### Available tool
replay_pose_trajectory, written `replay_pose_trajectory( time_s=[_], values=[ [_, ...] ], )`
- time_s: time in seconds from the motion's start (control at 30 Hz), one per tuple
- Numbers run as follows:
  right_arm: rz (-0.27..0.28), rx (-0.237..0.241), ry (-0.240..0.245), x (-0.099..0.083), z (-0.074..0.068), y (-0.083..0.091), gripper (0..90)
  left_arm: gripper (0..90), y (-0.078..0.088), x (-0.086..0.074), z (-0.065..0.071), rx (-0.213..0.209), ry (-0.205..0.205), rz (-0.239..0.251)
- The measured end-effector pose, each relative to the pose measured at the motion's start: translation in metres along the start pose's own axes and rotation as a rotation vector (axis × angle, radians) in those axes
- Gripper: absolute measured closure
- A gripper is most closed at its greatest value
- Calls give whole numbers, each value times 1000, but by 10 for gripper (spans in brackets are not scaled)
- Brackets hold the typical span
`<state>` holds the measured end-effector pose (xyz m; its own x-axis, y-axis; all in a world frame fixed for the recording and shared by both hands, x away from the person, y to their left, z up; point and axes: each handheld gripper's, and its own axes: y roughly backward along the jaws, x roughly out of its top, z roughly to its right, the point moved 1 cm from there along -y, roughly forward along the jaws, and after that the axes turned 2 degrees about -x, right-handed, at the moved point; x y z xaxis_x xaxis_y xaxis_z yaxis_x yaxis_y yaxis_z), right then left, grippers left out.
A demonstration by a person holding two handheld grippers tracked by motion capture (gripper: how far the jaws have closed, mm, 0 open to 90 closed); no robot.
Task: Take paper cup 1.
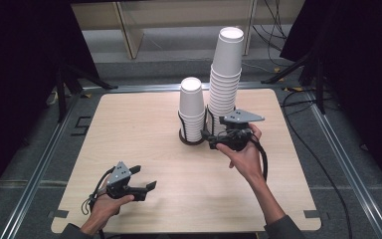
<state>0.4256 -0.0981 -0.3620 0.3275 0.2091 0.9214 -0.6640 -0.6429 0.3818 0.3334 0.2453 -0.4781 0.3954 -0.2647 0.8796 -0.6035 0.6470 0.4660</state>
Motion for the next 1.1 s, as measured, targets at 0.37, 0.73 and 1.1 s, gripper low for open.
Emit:
replay_pose_trajectory(
  time_s=[0.37, 0.73, 1.1],
  values=[
    [35, -13, 3, 17, -1, -17, 185, 147, -1, 0, 0, -1, 8, 5],
    [47, -61, 15, 38, -3, -43, 195, 148, 0, 0, 1, -3, 11, 10],
    [69, -138, -14, 47, -1, -69, 193, 147, 0, 0, 0, -6, 6, 5]
  ],
)
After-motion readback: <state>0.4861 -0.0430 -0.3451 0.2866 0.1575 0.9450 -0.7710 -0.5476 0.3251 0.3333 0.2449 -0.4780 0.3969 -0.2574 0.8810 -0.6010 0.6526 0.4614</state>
